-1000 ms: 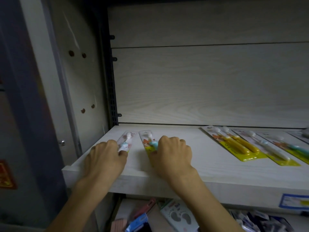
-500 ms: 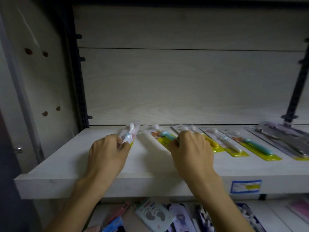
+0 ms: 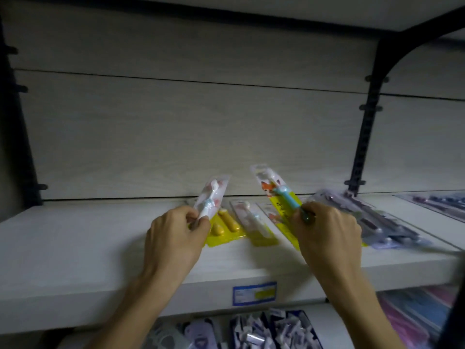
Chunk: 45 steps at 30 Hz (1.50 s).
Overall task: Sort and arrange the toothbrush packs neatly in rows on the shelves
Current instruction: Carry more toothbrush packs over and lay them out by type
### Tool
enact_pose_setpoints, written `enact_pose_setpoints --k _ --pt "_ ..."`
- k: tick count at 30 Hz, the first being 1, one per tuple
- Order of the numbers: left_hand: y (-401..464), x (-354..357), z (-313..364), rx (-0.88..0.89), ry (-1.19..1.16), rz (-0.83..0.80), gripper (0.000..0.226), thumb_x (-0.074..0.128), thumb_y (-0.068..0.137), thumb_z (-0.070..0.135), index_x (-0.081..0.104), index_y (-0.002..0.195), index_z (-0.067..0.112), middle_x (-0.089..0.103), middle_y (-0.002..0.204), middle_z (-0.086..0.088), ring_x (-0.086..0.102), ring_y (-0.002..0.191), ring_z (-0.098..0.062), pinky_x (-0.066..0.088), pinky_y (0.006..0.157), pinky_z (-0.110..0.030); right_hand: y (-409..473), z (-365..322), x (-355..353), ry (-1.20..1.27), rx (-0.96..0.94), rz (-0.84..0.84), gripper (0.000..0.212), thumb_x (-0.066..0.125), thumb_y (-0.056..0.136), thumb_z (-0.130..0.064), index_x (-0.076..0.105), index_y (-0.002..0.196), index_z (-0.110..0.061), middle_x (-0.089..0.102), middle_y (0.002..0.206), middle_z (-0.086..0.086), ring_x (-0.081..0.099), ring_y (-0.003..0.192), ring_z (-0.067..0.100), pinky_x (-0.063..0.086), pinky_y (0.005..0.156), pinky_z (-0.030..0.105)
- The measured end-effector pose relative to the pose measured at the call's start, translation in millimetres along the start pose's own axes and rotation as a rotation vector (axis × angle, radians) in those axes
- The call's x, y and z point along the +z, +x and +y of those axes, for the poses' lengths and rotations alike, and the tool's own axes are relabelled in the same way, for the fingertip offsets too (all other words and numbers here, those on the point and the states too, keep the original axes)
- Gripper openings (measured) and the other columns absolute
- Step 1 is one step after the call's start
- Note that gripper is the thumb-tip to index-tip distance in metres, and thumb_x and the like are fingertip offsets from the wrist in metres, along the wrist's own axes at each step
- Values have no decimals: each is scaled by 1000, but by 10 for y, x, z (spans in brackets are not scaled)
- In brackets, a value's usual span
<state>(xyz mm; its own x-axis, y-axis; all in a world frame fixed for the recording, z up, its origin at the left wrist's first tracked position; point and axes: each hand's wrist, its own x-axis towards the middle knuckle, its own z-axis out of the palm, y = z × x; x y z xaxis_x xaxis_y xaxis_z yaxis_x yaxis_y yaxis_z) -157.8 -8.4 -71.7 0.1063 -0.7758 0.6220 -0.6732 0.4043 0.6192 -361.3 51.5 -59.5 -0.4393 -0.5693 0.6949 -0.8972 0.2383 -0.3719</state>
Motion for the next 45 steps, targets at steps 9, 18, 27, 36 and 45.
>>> enact_pose_setpoints --k 9,18,27,36,45 --pt "-177 706 601 -27 3 5 21 62 83 35 69 82 16 71 83 0 62 90 -29 45 69 -32 306 756 137 -73 -31 -101 24 50 88 -28 63 78 -11 57 72 9 51 70 31 27 56 32" --pt "-191 1137 931 20 163 9 21 56 85 31 67 80 13 68 82 -6 60 82 -27 39 65 -35 451 799 273 -94 -155 -246 25 41 94 -31 58 100 -13 61 107 8 60 98 30 32 65 31" --pt "-248 1112 898 35 173 73 17 60 84 25 66 77 11 66 79 -10 58 80 -32 37 64 -35 417 787 314 -91 -266 -118 29 82 56 -24 56 49 -13 54 46 6 51 39 29 27 47 27" --pt "-279 1101 905 45 233 47 22 54 89 31 66 87 14 67 88 -5 57 85 -25 35 67 -33 384 854 466 -152 -256 -143 21 77 70 -29 65 63 -13 63 65 9 58 67 32 40 66 38" --pt "-249 1185 1112 -31 392 -99 22 44 91 31 52 78 15 65 93 -8 56 93 -28 29 64 -32 355 847 511 -146 -229 -80 31 89 48 -26 61 52 -13 58 53 9 55 52 32 44 54 36"
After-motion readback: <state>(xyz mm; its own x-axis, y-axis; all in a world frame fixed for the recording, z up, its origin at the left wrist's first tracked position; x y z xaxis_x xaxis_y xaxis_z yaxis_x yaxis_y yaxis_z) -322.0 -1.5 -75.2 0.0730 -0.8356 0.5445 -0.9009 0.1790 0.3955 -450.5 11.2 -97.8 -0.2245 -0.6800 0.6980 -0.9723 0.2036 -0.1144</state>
